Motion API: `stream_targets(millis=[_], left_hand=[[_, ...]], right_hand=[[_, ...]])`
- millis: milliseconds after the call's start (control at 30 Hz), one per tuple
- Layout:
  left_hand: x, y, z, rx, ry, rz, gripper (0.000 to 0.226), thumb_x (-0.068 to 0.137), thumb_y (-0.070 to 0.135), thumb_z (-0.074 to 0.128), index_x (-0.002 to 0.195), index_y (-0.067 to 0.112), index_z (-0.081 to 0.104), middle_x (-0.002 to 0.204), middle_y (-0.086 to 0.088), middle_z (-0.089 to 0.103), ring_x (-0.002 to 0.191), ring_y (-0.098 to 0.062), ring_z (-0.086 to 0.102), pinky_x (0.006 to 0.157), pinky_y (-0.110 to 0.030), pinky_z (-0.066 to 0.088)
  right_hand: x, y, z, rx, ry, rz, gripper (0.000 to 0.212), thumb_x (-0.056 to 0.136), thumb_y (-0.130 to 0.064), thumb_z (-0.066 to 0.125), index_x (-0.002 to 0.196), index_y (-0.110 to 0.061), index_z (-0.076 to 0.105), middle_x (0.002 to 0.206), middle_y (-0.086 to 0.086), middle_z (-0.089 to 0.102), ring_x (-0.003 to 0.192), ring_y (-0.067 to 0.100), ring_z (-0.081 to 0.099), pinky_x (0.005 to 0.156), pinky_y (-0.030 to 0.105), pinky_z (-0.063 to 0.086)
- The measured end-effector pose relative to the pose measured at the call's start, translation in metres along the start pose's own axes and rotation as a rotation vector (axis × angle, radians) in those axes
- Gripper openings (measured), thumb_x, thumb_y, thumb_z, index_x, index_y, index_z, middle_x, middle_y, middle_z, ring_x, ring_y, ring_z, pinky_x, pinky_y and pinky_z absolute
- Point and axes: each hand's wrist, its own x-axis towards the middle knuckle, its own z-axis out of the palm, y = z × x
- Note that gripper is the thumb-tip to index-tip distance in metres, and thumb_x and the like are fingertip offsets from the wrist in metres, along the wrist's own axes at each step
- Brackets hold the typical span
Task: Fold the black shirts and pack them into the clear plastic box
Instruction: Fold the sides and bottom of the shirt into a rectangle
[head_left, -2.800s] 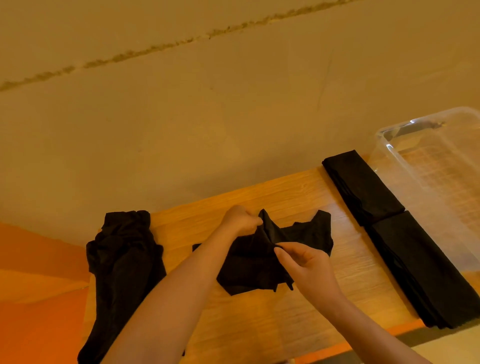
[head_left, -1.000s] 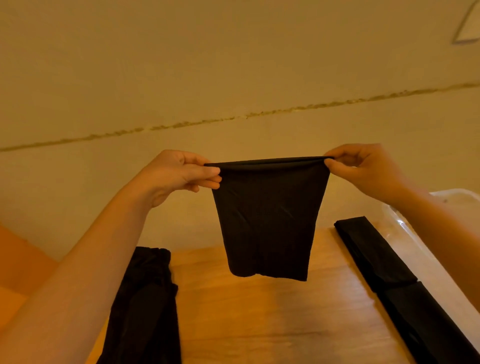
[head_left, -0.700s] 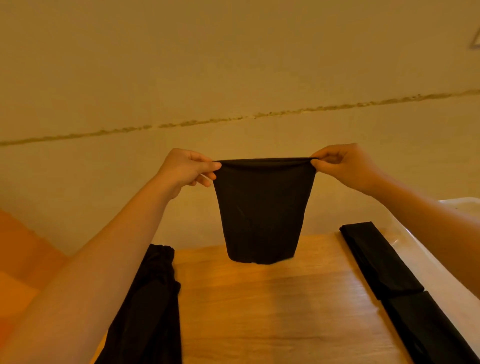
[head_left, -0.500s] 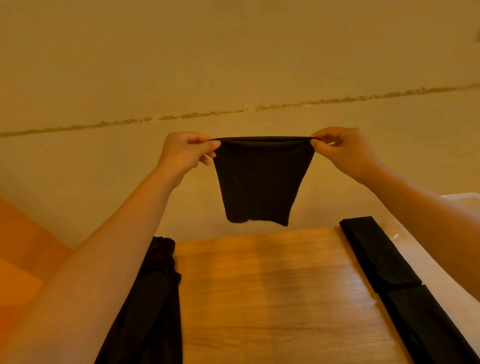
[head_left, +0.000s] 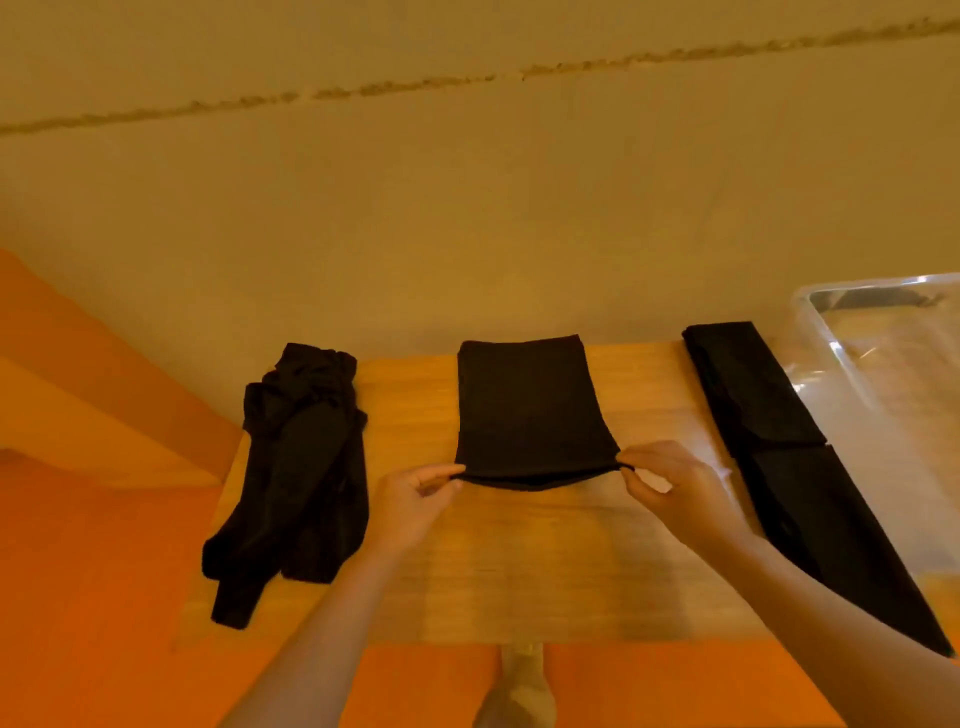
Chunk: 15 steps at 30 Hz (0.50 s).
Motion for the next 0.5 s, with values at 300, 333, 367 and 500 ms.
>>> stream_targets(millis=[300,333,367,500], left_hand=[[-0.081,-0.069,0.058,0.238,0.106,0.076,0.026,0.090,0.016,0.065,0.114,0.024,0.067,0.100,0.016,0.059,0.085,0.012,0.054,0.075,-0.004,0.044],[-0.089,-0.075,0.060,0.262,0.099,0.102,0.026,0.090,0.016,0.065,0.115,0.025,0.067,0.103,0.016,0.058,0.089,0.008,0.055,0.078,-0.008,0.046],[-0.097,-0.081,0.062,0.295,0.097,0.137,0.026,0.090,0.016,0.066,0.115,0.024,0.068,0.104,0.014,0.058,0.092,0.003,0.056,0.080,-0.014,0.049],[-0.120,-0.101,0.066,0.405,0.117,0.257,0.022,0.087,0.019,0.069,0.108,0.022,0.072,0.095,0.012,0.061,0.092,-0.005,0.058,0.075,-0.027,0.054]], right_hand=[[-0.096,0.021,0.022,-0.239,-0.062,-0.166,0.030,0.090,-0.030,0.051,0.101,-0.013,0.073,0.104,-0.001,0.070,0.099,0.007,0.059,0.088,0.021,0.046],[-0.104,0.021,0.021,-0.244,-0.073,-0.170,0.030,0.090,-0.030,0.051,0.101,-0.013,0.073,0.104,-0.001,0.070,0.100,0.007,0.059,0.090,0.020,0.044],[-0.112,0.022,0.021,-0.242,-0.078,-0.171,0.030,0.090,-0.030,0.051,0.101,-0.013,0.072,0.105,0.000,0.070,0.101,0.008,0.059,0.091,0.020,0.043],[-0.142,0.024,0.021,-0.218,-0.106,-0.155,0.030,0.089,-0.032,0.052,0.104,-0.015,0.071,0.108,-0.001,0.069,0.103,0.011,0.060,0.088,0.034,0.053]])
